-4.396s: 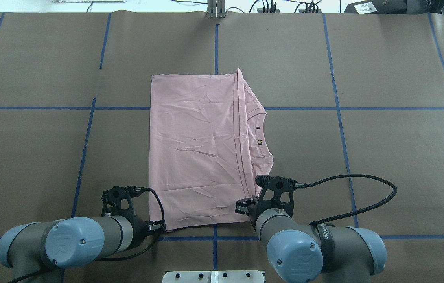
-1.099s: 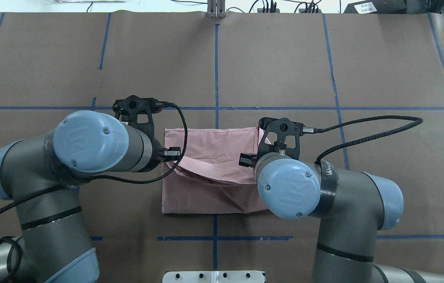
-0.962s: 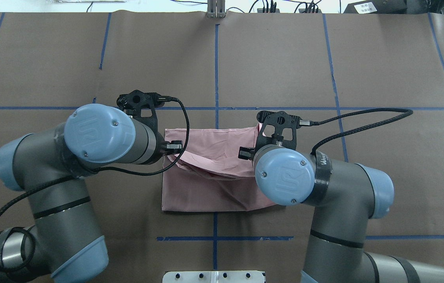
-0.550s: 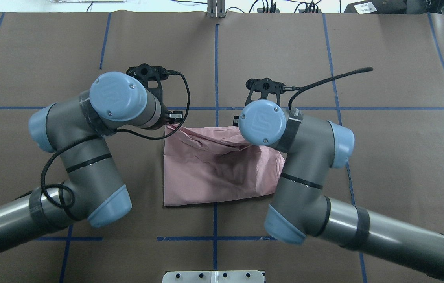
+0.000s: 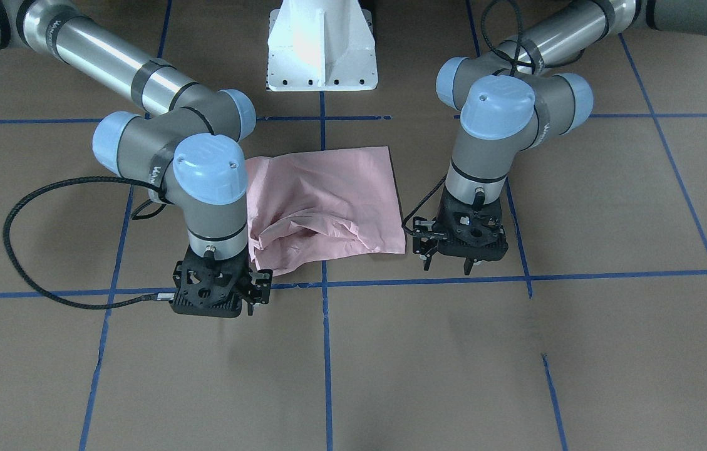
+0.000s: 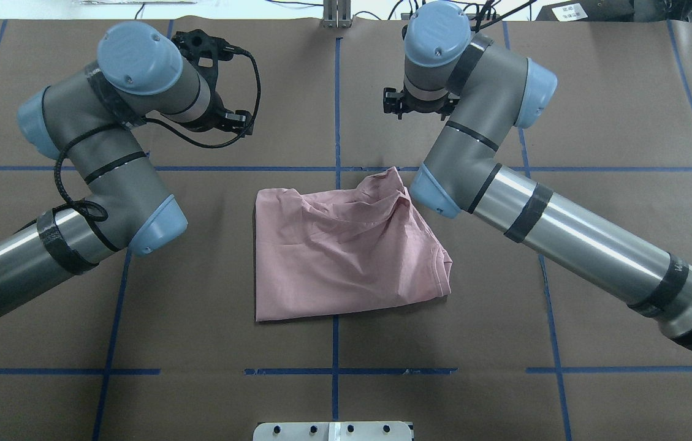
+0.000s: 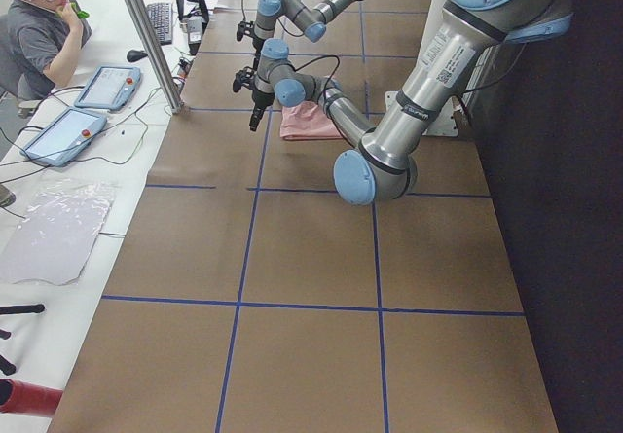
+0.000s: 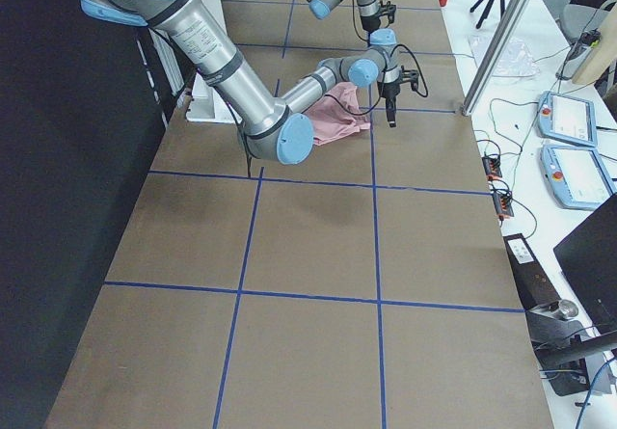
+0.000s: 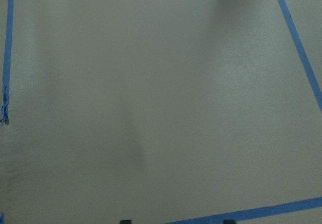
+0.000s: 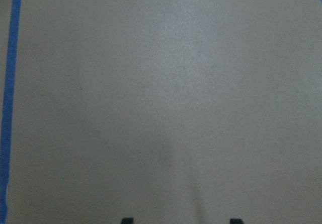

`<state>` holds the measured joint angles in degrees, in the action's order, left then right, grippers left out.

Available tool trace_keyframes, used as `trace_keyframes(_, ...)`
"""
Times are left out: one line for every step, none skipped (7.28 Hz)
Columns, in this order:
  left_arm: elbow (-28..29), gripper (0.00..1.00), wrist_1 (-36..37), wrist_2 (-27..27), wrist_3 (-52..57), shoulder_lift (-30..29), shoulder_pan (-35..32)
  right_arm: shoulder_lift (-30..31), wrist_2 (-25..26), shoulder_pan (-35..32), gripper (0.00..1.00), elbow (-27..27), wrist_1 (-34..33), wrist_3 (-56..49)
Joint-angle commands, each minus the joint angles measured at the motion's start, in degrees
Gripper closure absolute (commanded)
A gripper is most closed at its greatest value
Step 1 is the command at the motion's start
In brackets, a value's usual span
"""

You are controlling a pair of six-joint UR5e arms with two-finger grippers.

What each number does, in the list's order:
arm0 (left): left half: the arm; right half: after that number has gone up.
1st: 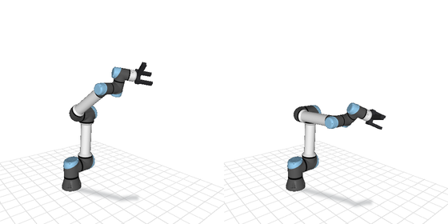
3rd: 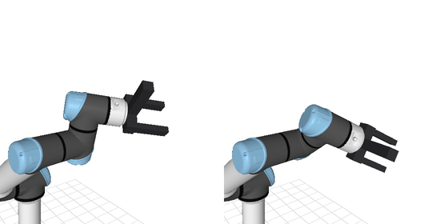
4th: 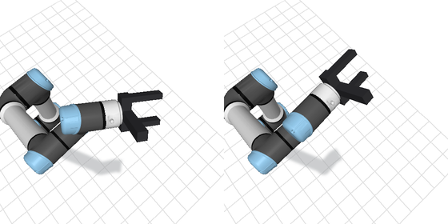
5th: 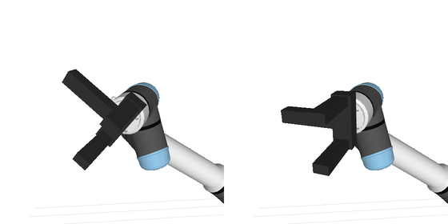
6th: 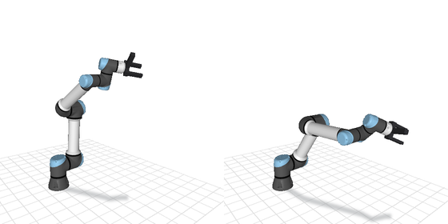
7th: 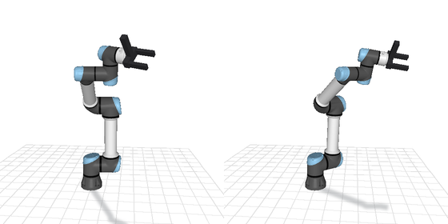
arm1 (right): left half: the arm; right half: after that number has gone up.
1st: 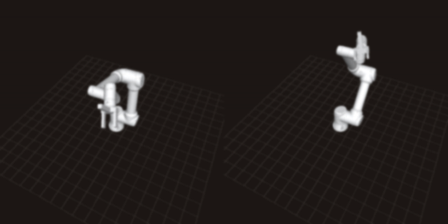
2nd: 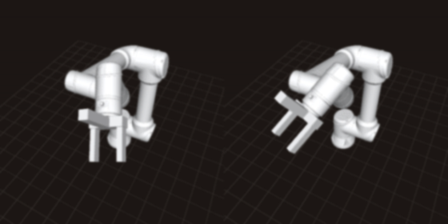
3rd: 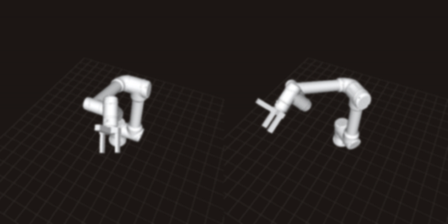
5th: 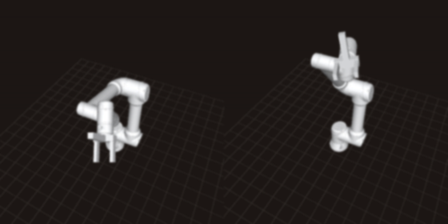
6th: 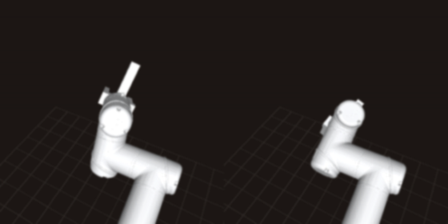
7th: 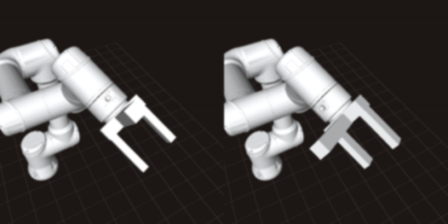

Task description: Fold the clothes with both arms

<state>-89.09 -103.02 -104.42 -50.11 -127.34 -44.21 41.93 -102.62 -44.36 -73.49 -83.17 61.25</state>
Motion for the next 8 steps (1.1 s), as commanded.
trace_keyframes(-3.79, 0.0, 0.02, -0.79, 0.98, 1.82, -0.35, 0.86, -3.63, -1.43, 0.0, -1.29, -0.06, -1.49)
trace_keyframes(-4.68, 0.0, 0.1, -0.79, 0.98, 2.27, -0.35, 1.83, -3.73, -1.6, 0.0, -2.61, -0.15, -1.49)
trace_keyframes(-4.86, 0.0, 0.1, -0.79, 0.98, 2.27, -0.35, 2.36, -4.51, -2.3, 0.0, -3.41, -0.23, -1.83)
trace_keyframes(-5.3, 0.0, 0.19, -0.79, 1.93, 3.06, -0.44, 4.45, -6.0, -3.52, 0.0, -5.68, -0.32, -4.97)
trace_keyframes(-8.52, 0.0, 0.71, -0.88, 7.25, 5.33, -0.79, 8.39, -8.27, -5.62, 0.0, -10.14, -0.84, -8.57)
trace_keyframes(-12.73, 0.0, 0.72, -2.7, 11.91, 9.35, -2.97, 13.04, -11.6, -9.47, 0.0, -16.54, -4.59, -15.39)
trace_keyframes(-16.26, 0.0, 0.72, -5.59, 17.88, 14.18, -6.73, 18.48, -13.55, -13.86, 0.0, -23.13, -8.89, -24.94)
trace_keyframes(-17.68, 0.0, 0.63, -8.67, 26.2, 18.4, -11.64, 23.15, -17.57, -19.56, 0.0, -26.06, -11.72, -35.83)
